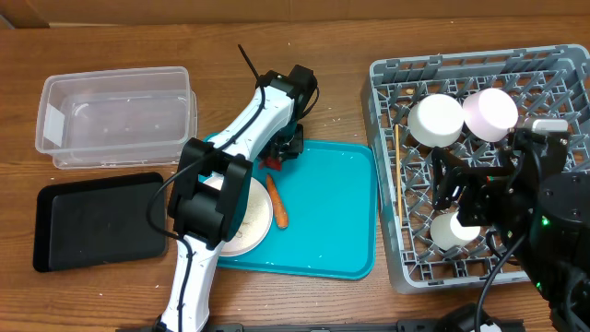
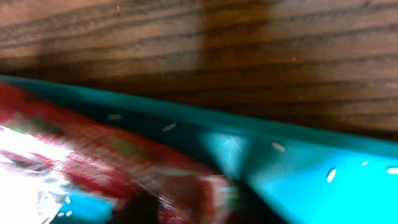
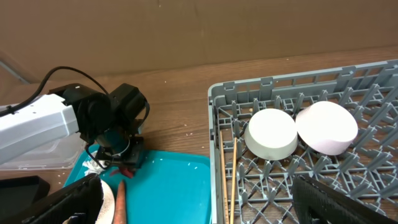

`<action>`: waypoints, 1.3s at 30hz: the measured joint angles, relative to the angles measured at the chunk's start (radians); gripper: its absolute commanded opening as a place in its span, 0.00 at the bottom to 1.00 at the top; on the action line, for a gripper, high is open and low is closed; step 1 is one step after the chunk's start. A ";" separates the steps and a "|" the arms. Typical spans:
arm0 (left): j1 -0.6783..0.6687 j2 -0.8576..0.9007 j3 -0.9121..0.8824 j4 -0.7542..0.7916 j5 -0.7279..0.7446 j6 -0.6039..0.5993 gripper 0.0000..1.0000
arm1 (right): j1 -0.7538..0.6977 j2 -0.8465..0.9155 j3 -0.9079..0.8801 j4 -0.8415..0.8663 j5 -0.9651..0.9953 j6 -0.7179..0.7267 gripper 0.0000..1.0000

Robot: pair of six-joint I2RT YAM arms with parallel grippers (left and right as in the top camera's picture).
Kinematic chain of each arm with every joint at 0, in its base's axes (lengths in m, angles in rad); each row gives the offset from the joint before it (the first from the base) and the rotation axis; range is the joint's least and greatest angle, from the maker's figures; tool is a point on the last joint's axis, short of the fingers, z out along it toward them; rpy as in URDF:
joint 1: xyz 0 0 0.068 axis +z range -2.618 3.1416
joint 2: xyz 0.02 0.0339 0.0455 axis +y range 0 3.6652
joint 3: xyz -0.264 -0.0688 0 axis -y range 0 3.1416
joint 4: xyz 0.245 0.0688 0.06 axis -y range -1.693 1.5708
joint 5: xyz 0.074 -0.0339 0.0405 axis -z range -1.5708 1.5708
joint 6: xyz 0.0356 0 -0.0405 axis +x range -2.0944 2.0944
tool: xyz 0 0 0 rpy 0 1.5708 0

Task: Sort waste into correct bins and load items into the dishwasher
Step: 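Grasp the red wrapper with the left gripper and drop it in the clear bin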

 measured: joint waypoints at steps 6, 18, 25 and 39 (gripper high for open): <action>0.000 0.000 0.027 -0.064 -0.004 -0.009 0.04 | 0.000 0.000 0.000 0.000 0.000 0.000 1.00; 0.075 -0.229 0.261 -0.277 -0.136 -0.085 0.04 | 0.000 0.000 0.000 0.000 0.000 0.000 1.00; 0.385 -0.323 0.284 -0.193 -0.143 -0.090 0.24 | 0.000 0.000 0.000 0.000 0.000 0.000 1.00; 0.397 -0.277 0.278 -0.268 0.051 0.029 0.75 | 0.000 0.000 0.000 0.000 0.000 0.000 1.00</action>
